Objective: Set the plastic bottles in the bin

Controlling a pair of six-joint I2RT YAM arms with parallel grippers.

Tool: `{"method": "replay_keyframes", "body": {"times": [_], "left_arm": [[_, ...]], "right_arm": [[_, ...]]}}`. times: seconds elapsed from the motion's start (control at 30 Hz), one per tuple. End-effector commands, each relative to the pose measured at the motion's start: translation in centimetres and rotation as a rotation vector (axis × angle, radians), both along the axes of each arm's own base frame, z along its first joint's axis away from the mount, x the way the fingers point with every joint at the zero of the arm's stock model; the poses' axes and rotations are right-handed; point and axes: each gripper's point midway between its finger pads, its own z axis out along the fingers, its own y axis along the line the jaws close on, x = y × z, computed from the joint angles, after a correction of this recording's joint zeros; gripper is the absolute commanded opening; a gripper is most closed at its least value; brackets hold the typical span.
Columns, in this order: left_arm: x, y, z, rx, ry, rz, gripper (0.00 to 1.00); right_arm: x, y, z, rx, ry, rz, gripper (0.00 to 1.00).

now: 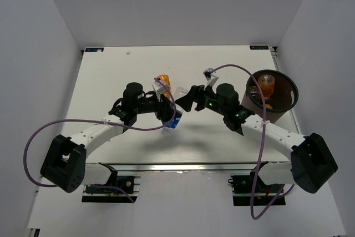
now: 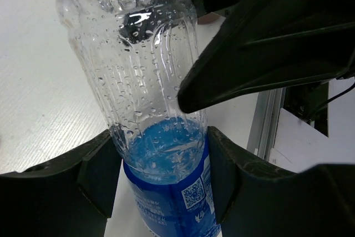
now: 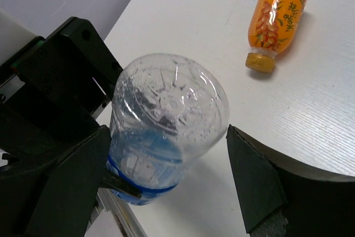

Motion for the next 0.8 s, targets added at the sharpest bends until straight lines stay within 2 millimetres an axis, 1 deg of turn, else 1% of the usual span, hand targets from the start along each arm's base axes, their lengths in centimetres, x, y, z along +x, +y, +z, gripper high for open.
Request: {"method": "replay_keyframes", "body": {"times": [0.0, 0.13, 0.2, 0.33, 0.37, 0.4, 0.43, 0.47, 0.53, 0.57, 0.6, 0.77], "left_arm": [[-1.2, -0.6, 1.9, -0.04, -0.063, -0.063, 0.44], [-1.4, -0.9, 1.8, -0.046, -0.053, -0.075, 0.44], [-1.6, -1.1, 2.0, -0.055, -0.056, -0.091, 0.44], [-2.1, -1.1, 2.4, -0.067, -0.067, -0.101, 0.44], [-2.1, -1.1, 2.4, -0.069, -0.07, -0.099, 0.46], [-2.0, -1.0, 2.6, -0.07, -0.078, -0.09, 0.48], [-1.9, -0.9, 2.6, -0.07, -0.079, -0.08, 0.56], [-1.8, -0.8, 2.7, -0.071, -0.081, -0.067, 0.58], [-1.5, -0.7, 2.7, -0.068, -0.084, -0.042, 0.66], [-1.4, -0.6, 2.8, -0.069, -0.078, -0.03, 0.88], [-1.2, -0.5, 2.9, -0.07, -0.082, -0.016, 0.98], [1.0, 0.3, 2.4, -0.04, -0.063, 0.13, 0.98]], "right_arm": [[0.5, 1.4, 3.2, 0.074, -0.067, 0.014, 0.89], [0.8, 2.0, 3.3, 0.08, -0.066, 0.006, 0.89], [1.0, 2.1, 3.1, 0.084, -0.059, -0.002, 0.89], [1.2, 2.0, 3.0, 0.105, -0.05, -0.028, 0.79], [1.3, 2.0, 3.0, 0.103, -0.053, -0.03, 0.72], [1.3, 1.9, 2.7, 0.091, -0.047, -0.035, 0.66], [1.4, 1.9, 2.6, 0.084, -0.046, -0.037, 0.61], [1.5, 1.8, 2.5, 0.081, -0.045, -0.045, 0.52], [1.4, 1.6, 2.4, 0.08, -0.046, -0.051, 0.39], [1.5, 1.4, 2.5, 0.078, -0.054, -0.062, 0.32], [1.6, 1.2, 2.4, 0.073, -0.06, -0.07, 0.31], [2.8, -0.7, 1.5, -0.007, -0.074, -0.177, 0.29]]}}
